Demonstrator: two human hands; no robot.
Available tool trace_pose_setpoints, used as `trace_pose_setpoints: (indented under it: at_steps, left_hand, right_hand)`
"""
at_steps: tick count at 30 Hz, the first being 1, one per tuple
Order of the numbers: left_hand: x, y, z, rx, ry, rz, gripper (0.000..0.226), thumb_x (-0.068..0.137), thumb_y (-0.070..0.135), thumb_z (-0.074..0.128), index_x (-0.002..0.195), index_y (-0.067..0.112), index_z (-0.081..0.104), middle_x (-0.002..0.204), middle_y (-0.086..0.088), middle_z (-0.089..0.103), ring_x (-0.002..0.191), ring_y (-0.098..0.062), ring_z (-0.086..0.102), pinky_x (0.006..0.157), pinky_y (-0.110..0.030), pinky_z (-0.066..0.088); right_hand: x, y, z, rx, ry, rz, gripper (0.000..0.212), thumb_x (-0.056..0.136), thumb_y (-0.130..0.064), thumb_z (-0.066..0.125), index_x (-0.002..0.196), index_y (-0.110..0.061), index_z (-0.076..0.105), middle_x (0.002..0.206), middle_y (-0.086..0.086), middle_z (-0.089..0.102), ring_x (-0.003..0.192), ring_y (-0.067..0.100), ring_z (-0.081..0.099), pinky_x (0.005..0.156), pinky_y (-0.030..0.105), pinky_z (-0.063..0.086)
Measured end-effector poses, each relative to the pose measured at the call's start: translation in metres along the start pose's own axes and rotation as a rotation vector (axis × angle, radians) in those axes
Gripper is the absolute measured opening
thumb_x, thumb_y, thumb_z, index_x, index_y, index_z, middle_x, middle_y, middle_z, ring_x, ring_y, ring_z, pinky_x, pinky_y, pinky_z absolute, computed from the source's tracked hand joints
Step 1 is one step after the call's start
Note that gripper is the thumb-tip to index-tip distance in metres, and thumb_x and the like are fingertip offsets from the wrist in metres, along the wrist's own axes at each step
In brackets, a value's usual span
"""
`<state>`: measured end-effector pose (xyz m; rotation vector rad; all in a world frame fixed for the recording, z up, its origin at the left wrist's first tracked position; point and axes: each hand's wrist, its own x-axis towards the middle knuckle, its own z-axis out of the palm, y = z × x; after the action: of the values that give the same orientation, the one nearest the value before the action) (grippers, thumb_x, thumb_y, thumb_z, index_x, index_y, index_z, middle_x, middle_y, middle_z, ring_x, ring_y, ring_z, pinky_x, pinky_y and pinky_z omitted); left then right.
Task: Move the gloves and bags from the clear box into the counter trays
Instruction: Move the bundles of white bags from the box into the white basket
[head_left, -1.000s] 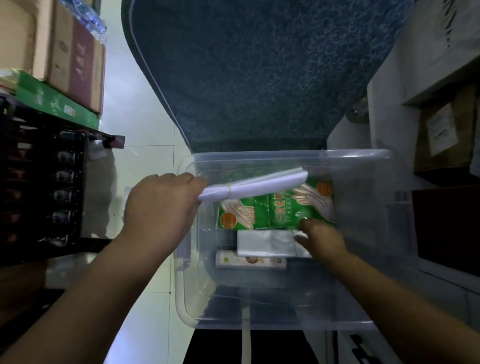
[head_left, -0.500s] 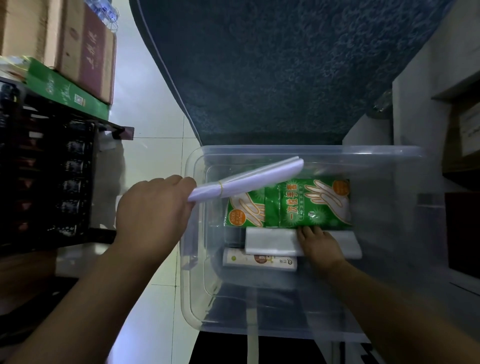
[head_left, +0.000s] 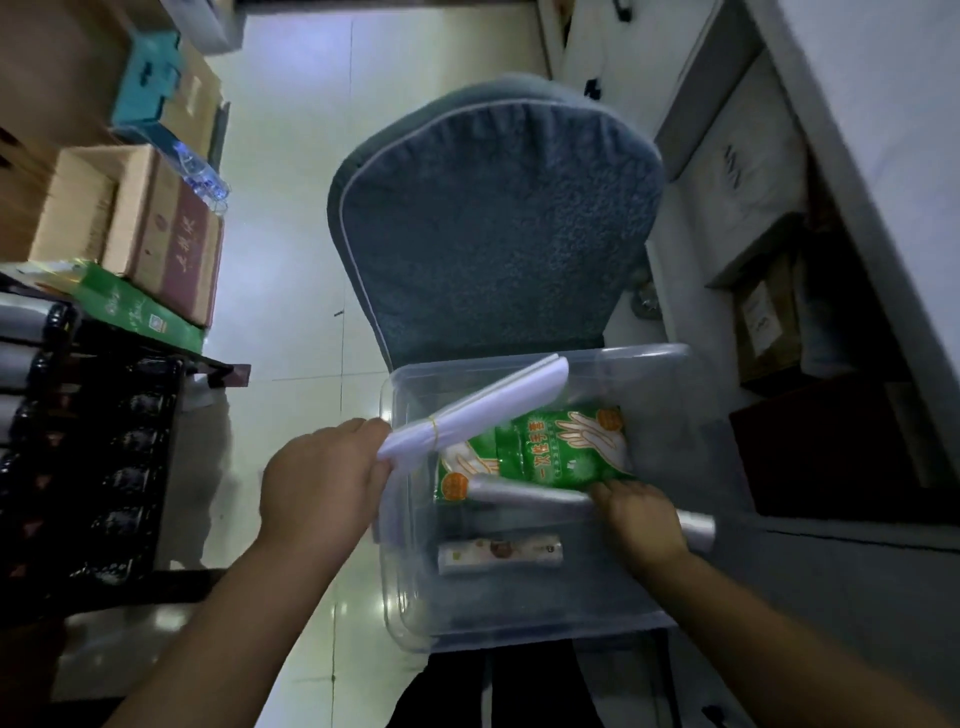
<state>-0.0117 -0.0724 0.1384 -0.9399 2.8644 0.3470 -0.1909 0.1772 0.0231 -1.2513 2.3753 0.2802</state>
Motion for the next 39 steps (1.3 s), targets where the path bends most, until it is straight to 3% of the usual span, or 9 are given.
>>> trace_pose_setpoints:
  at_steps: [2,6,13,18,23,30,33,35,39]
  left_hand:
    - [-0.007,0.004,-0.016,-0.059,0.031,0.038,0.008,0.085,0.028,0.056,0.087,0.021,0.059,0.076,-0.002,0.065,0.067,-0.026,0.059,0.057,-0.031,0.045]
    - [-0.013,0.032,-0.049,-0.149,0.099,0.099,0.009,0.085,0.032,0.055,0.082,0.024,0.054,0.071,0.000,0.063,0.065,-0.024,0.059,0.056,-0.029,0.044]
    - [-0.025,0.127,-0.094,-0.325,0.268,0.331,0.010,0.080,0.024,0.056,0.071,0.023,0.052,0.059,0.005,0.048,0.052,-0.022,0.047,0.047,-0.029,0.038]
    - [-0.045,0.211,-0.122,-0.427,0.322,0.529,0.016,0.078,0.020,0.067,0.069,0.021,0.053,0.058,0.004,0.048,0.049,-0.023,0.045,0.047,-0.027,0.032]
    - [-0.067,0.312,-0.134,-0.506,0.252,0.644,0.010,0.082,0.034,0.062,0.079,0.026,0.056,0.061,0.004,0.057,0.055,-0.014,0.052,0.047,-0.026,0.039]
    - [-0.100,0.480,-0.106,-0.449,0.113,0.794,0.018,0.080,0.033,0.057,0.069,0.022,0.048,0.059,0.004,0.056,0.056,-0.017,0.053,0.049,-0.028,0.040]
    - [-0.106,0.531,-0.082,-0.396,0.044,0.818,0.019,0.085,0.032,0.049,0.070,0.020,0.049,0.063,0.002,0.058,0.058,-0.022,0.056,0.053,-0.032,0.048]
    - [-0.105,0.555,-0.067,-0.339,0.000,0.813,0.018,0.087,0.028,0.044,0.072,0.020,0.050,0.065,0.002,0.056,0.059,-0.022,0.055,0.049,-0.029,0.041]
    - [-0.102,0.583,-0.043,-0.225,-0.118,0.789,0.012,0.091,0.021,0.043,0.089,0.012,0.051,0.084,-0.006,0.061,0.069,-0.025,0.052,0.057,-0.030,0.037]
  right_hand:
    - [-0.031,-0.007,-0.029,0.010,0.101,0.070,0.034,0.049,-0.019,0.087,0.077,-0.017,0.067,0.064,0.003,0.068,0.055,0.021,0.066,0.046,0.025,0.049]
    - [-0.083,-0.011,-0.070,0.160,0.136,0.313,0.021,0.088,-0.027,0.054,0.108,-0.023,0.056,0.100,0.001,0.069,0.088,0.023,0.066,0.069,0.032,0.050]
    - [-0.195,0.019,-0.142,0.476,0.602,0.634,0.008,0.087,-0.023,0.050,0.082,-0.026,0.054,0.068,-0.006,0.056,0.062,0.020,0.055,0.052,0.032,0.045]
    - [-0.281,0.066,-0.161,0.561,0.771,0.833,0.012,0.092,-0.020,0.044,0.082,-0.022,0.052,0.079,0.003,0.061,0.074,0.027,0.056,0.057,0.031,0.036]
    - [-0.365,0.122,-0.164,0.776,0.929,0.991,0.016,0.089,-0.021,0.048,0.076,-0.016,0.057,0.072,0.000,0.060,0.068,0.021,0.055,0.056,0.033,0.043]
    - [-0.464,0.214,-0.133,1.045,1.019,1.171,0.022,0.082,-0.011,0.058,0.061,-0.011,0.053,0.059,0.002,0.052,0.060,0.018,0.047,0.051,0.029,0.035]
    - [-0.487,0.243,-0.112,1.197,1.055,1.186,0.012,0.082,-0.007,0.059,0.071,-0.002,0.058,0.072,0.019,0.061,0.066,0.023,0.052,0.057,0.031,0.038]
    - [-0.494,0.255,-0.102,1.280,1.073,1.201,0.015,0.083,-0.008,0.059,0.084,0.007,0.058,0.088,0.031,0.062,0.072,0.028,0.056,0.063,0.033,0.040]
    - [-0.497,0.265,-0.090,1.375,1.074,1.195,0.013,0.084,-0.011,0.059,0.088,0.002,0.058,0.090,0.026,0.063,0.073,0.029,0.058,0.062,0.032,0.042]
